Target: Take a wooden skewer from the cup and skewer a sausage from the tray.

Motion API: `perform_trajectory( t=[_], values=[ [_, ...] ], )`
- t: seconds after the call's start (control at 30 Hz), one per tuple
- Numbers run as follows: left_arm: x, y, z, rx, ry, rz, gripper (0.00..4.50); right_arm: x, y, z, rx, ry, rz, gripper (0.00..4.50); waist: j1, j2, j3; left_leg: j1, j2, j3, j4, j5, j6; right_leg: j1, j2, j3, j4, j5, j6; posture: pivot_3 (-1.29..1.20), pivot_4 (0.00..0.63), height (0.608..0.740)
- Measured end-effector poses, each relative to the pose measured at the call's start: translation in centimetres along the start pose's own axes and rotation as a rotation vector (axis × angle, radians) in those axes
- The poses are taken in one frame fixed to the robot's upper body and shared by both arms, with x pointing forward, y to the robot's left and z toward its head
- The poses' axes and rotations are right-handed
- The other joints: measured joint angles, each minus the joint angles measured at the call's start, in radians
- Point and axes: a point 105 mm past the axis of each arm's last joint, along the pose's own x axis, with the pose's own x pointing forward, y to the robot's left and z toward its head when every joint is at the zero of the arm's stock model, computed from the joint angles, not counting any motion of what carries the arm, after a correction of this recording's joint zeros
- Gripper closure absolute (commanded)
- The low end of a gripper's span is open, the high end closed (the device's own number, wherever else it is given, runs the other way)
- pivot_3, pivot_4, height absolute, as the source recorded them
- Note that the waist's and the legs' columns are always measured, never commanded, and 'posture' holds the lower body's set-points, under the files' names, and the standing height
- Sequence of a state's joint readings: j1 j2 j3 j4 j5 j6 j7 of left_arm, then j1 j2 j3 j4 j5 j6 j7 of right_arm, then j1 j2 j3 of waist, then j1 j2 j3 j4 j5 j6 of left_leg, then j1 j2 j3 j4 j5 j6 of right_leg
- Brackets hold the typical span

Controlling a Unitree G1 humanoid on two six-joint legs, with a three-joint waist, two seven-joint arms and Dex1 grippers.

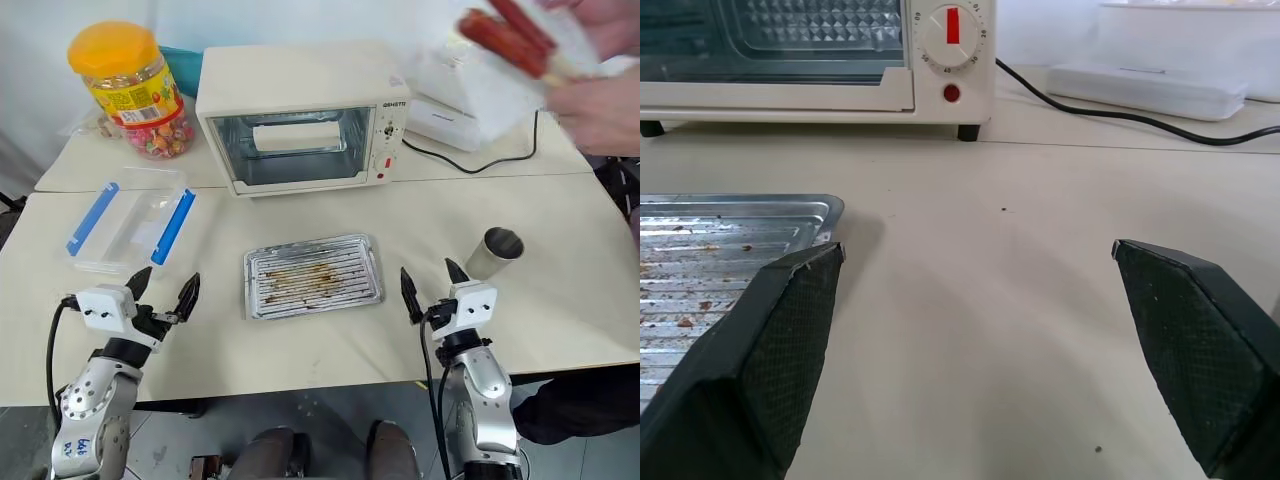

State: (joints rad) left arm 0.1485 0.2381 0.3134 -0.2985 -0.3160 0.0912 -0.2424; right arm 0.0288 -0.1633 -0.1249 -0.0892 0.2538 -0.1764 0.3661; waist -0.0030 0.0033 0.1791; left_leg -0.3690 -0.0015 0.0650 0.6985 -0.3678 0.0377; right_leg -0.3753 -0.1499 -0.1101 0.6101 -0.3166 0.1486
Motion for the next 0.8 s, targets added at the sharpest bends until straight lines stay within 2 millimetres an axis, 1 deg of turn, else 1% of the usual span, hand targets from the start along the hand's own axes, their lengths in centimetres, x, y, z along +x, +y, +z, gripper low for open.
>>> perform_trajectory(
  t=[0.27, 0.43, 0.53, 0.7, 0.8],
  values=[
    [-0.1, -0.2, -0.3, -0.018, 0.009, 0.006, 0.01, 0.2, 0.4, 0.1, 0.011, -0.003, 0.019, 0.00, 0.002, 0.000, 0.000, 0.000, 0.000, 0.000, 0.000, 0.000, 0.000, 0.000, 0.000, 0.000, 0.000, 0.000, 0.000, 0.00, 0.150, 0.740],
    [0.4, -0.5, -0.1, -0.018, 0.009, -0.008, 0.01, 0.2, 0.6, 1.4, 0.059, -0.033, 0.022, 0.00, 0.002, 0.000, 0.000, 0.000, 0.000, 0.000, 0.000, 0.000, 0.000, 0.000, 0.000, 0.000, 0.000, 0.000, 0.000, 0.00, 0.150, 0.740],
    [0.6, -0.5, 0.1, -0.015, 0.003, -0.007, 0.01, -0.1, 0.6, 1.2, 0.059, -0.021, 0.025, 0.00, 0.002, 0.000, 0.000, 0.000, 0.000, 0.000, 0.000, 0.000, 0.000, 0.000, 0.000, 0.000, 0.000, 0.000, 0.000, 0.00, 0.150, 0.740],
    [1.1, -0.6, 0.2, -0.017, -0.005, -0.015, 0.01, 0.0, 0.5, 1.4, 0.057, -0.028, 0.022, 0.00, 0.002, 0.000, 0.000, 0.000, 0.000, 0.000, 0.000, 0.000, 0.000, 0.000, 0.000, 0.000, 0.000, 0.000, 0.000, 0.00, 0.150, 0.740],
    [1.3, -0.5, -0.2, -0.022, 0.004, -0.010, 0.01, 0.0, 0.4, 1.4, 0.051, -0.029, 0.018, 0.00, 0.002, 0.000, 0.000, 0.000, 0.000, 0.000, 0.000, 0.000, 0.000, 0.000, 0.000, 0.000, 0.000, 0.000, 0.000, 0.00, 0.150, 0.740]
  ],
)
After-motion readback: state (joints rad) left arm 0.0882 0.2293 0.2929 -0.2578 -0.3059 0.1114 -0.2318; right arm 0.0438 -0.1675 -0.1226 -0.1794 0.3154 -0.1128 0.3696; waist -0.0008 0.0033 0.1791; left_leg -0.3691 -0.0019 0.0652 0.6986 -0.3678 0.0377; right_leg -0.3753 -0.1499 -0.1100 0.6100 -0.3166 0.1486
